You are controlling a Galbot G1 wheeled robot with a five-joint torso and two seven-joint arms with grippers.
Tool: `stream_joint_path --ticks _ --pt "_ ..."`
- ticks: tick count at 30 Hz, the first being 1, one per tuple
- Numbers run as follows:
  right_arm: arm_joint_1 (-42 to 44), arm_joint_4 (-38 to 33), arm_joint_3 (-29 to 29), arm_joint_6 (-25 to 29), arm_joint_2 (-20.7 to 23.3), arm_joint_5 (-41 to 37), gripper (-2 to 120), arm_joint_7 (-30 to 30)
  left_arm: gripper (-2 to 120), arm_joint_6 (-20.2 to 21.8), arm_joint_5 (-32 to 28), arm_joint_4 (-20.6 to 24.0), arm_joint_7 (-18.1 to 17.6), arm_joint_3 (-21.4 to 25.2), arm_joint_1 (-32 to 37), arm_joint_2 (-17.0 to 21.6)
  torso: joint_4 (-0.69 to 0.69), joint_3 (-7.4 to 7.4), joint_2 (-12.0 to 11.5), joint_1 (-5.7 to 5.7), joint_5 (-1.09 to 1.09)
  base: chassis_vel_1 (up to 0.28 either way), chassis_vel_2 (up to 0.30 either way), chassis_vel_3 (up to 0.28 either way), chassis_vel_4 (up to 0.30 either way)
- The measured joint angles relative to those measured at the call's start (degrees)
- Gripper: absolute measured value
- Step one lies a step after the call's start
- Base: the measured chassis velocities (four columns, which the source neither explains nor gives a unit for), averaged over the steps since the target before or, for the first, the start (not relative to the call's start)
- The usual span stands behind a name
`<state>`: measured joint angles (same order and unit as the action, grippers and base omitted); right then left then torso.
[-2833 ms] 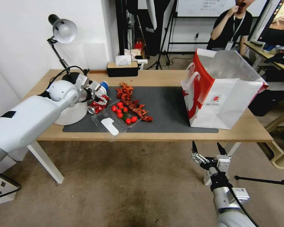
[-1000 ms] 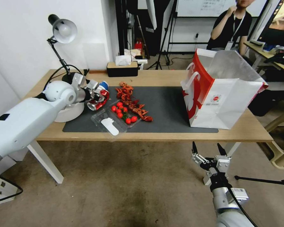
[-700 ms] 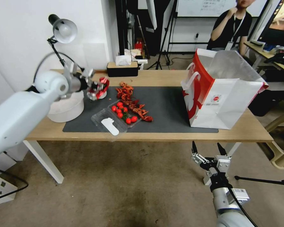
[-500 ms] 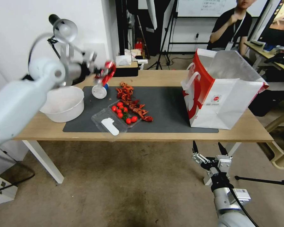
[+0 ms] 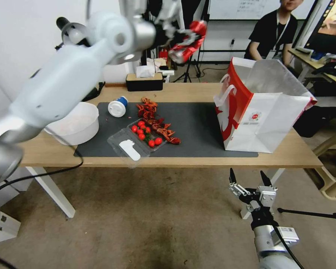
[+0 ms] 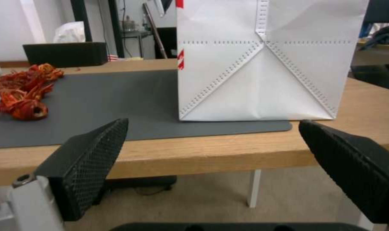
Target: Pick up the trash from the table and place it into the takeout bag.
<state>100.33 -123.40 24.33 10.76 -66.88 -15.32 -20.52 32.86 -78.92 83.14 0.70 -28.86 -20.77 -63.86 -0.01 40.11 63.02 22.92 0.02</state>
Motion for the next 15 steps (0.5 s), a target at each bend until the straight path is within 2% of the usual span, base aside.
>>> stream_joint_path --ticks 3,4,5,6,8,15 --pt "0.1 0.1 0.0 0.1 -0.5 0.3 100 0.1 41 -6.1 0.8 -2.6 2.7 -3.3 -2.0 -4.1 0.0 0.0 0.0 0.0 0.0 0.0 0.0 0.0 0.0" --pt "0.1 0.1 0.0 0.1 -0.5 0.3 100 0.1 41 -6.1 0.8 -2.6 2.7 -3.3 -2.0 -4.1 0.0 0.0 0.0 0.0 0.0 0.0 0.0 0.0 0.0" --pt "0.2 0.2 0.1 0.2 -0.8 0.5 100 0.1 41 -8.9 0.8 -3.8 3.8 -4.6 -2.5 -5.6 0.0 0.0 0.0 -0.01 0.0 0.0 0.0 0.0 0.0" --pt "0.2 0.2 0.1 0.2 -0.8 0.5 100 0.1 41 -8.9 0.8 -3.8 3.8 -4.6 -2.5 -5.6 0.0 0.0 0.0 -0.01 0.0 0.0 0.0 0.0 0.0" --pt "0.4 0.2 0.2 0.4 -1.2 0.7 100 0.2 41 -12.2 0.9 -5.5 5.6 -6.8 -3.1 -7.8 0.01 0.0 0.0 0.0 -0.01 0.0 0.0 0.0 0.0" --pt "1.0 0.3 0.5 0.7 -1.6 1.1 100 0.3 41 -15.9 2.1 -8.9 7.6 -10.8 -4.4 -11.5 0.0 0.0 0.0 0.0 0.0 0.0 0.0 0.0 0.0"
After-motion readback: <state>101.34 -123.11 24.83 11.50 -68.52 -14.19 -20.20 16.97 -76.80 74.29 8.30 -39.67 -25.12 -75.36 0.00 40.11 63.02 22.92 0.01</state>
